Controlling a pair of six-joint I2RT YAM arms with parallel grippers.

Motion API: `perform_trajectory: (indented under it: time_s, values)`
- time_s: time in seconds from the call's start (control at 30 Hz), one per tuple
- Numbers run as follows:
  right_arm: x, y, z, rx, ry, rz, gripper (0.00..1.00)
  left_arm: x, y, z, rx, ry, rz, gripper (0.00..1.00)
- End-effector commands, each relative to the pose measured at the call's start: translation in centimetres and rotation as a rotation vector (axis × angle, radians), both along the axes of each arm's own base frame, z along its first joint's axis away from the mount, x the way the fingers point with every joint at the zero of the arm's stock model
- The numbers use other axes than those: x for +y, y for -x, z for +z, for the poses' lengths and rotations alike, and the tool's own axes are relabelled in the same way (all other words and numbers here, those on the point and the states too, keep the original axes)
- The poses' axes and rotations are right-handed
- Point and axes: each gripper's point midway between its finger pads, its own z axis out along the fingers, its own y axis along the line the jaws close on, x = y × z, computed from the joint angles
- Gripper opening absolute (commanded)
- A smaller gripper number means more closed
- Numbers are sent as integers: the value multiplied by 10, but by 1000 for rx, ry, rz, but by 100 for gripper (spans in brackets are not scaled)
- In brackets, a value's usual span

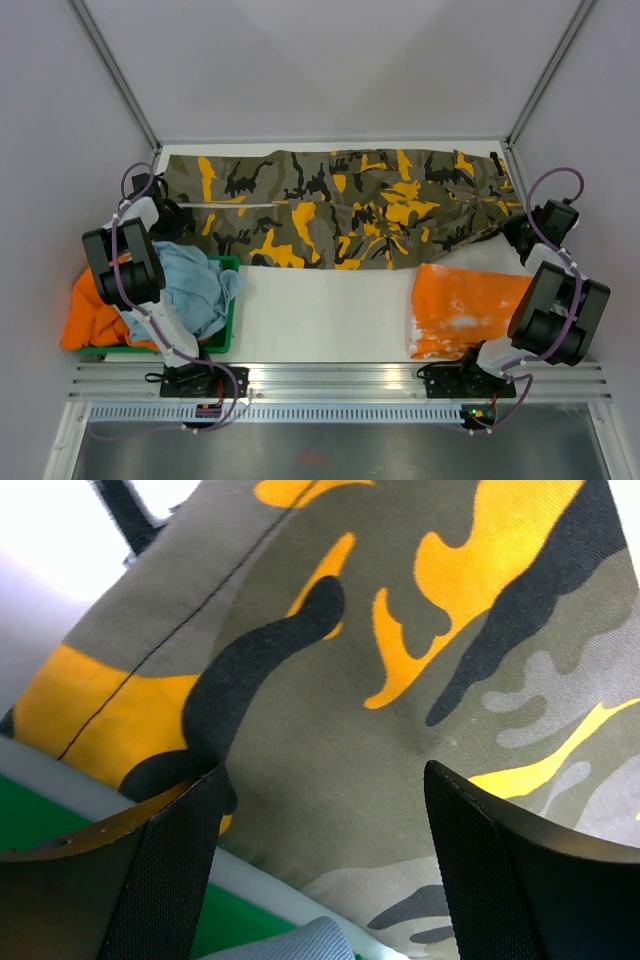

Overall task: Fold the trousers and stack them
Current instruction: Fold the trousers

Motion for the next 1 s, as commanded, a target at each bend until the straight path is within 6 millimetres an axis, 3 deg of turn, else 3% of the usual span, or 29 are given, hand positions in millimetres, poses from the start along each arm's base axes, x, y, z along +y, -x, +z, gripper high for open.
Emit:
perform_trajectory:
  time_s: [0.0,0.17,0.27,0.3,0.37,0.4,0.5,0.6,0.7,0.9,0.97]
  values:
    - [-6,-10,12,-57,27,3,0,2,25,5,54,-37,79,85]
    - [-5,-8,4,-44,19,1,0,2,40,-13,105,-61,106,84]
    - [-5,-10,6,-46,18,5,0,-6,41,-33,115,-17,113,74]
    - [-5,-9,6,-43,19,7,0,-7,35,-36,85,-10,109,59]
    - [-6,-9,9,-41,29,8,0,-9,30,-37,54,4,102,47]
    - [-7,-9,11,-41,34,9,0,-7,25,-34,34,-3,103,27]
    - [-8,-9,14,-38,49,11,0,2,13,-22,-4,-44,90,3]
    - [-8,-10,15,-42,46,11,0,8,-5,-5,-56,-69,52,2]
    - [-7,-12,18,-51,40,22,0,14,-23,24,-135,-97,41,2]
    - [-7,-19,41,-96,72,53,0,22,-50,116,-381,-165,56,2]
    - [-6,-21,48,-106,80,67,0,23,-50,130,-400,-172,58,2]
